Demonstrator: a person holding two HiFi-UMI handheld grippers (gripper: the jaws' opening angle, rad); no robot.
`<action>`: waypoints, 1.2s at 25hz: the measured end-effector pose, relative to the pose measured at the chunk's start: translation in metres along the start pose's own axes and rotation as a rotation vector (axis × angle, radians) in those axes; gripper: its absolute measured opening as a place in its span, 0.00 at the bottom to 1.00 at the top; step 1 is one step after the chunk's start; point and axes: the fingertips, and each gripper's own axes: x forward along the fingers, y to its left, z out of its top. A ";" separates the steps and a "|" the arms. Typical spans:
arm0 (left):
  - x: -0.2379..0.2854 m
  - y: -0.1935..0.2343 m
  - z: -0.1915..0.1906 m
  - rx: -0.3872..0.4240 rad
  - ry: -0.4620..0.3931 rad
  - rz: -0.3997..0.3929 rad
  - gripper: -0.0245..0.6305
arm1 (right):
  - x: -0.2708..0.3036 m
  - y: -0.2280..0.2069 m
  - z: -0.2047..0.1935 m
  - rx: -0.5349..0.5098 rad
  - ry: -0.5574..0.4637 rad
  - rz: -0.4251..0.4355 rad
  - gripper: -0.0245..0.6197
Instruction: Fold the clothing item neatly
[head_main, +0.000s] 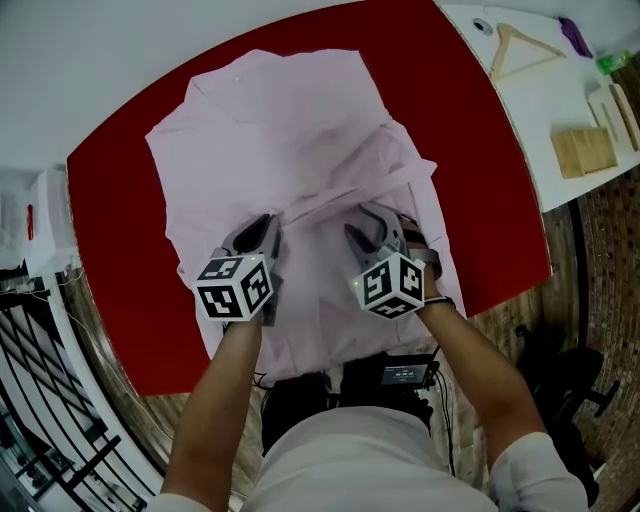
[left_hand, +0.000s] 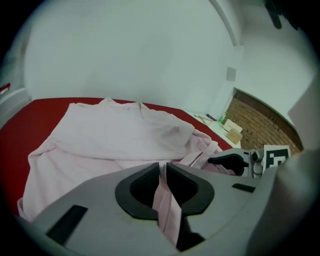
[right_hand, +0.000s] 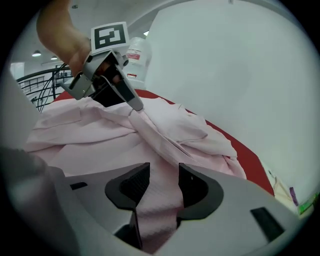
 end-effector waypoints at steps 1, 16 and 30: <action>-0.005 0.004 -0.004 -0.028 -0.003 0.006 0.10 | 0.000 0.000 0.000 0.005 -0.005 0.004 0.32; -0.067 0.005 -0.023 -0.123 -0.085 -0.032 0.21 | -0.036 -0.013 0.003 0.095 -0.054 0.019 0.32; -0.110 -0.116 -0.121 -0.014 -0.038 -0.269 0.21 | -0.116 0.075 -0.039 0.155 -0.002 0.022 0.32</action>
